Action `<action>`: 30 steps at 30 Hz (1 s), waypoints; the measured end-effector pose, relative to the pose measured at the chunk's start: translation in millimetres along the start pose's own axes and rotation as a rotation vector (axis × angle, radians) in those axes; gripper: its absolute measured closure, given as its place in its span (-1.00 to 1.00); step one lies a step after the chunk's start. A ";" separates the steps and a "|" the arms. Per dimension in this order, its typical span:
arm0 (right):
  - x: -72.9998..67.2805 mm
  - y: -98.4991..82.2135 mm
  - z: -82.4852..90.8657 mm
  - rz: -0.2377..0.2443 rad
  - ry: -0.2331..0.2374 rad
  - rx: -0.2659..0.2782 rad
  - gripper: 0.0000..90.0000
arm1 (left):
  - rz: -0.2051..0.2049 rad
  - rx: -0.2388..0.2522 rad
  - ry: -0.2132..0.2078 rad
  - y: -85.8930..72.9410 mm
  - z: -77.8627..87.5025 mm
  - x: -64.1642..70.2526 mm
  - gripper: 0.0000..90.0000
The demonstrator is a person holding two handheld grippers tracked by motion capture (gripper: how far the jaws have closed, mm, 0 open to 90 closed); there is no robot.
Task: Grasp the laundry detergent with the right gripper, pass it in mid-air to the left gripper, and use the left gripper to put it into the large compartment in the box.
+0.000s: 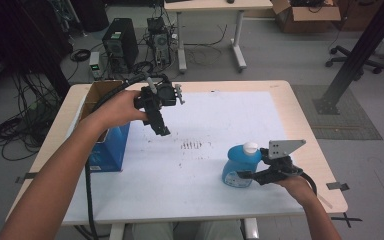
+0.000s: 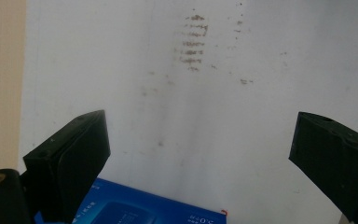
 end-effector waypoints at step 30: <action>-9.5 37.7 27.8 0.027 -0.019 0.005 -0.01 | -0.028 0.049 0.002 12.0 34.6 26.2 -0.88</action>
Point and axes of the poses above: each handheld gripper's, and its own axes: z roughly backward along the jaws, y roughly out of its top, x roughly to its right, the point moved 10 cm from there along -z, roughly forward along the jaws, and after that the axes turned 10 degrees about -x, right-handed, at the moved point
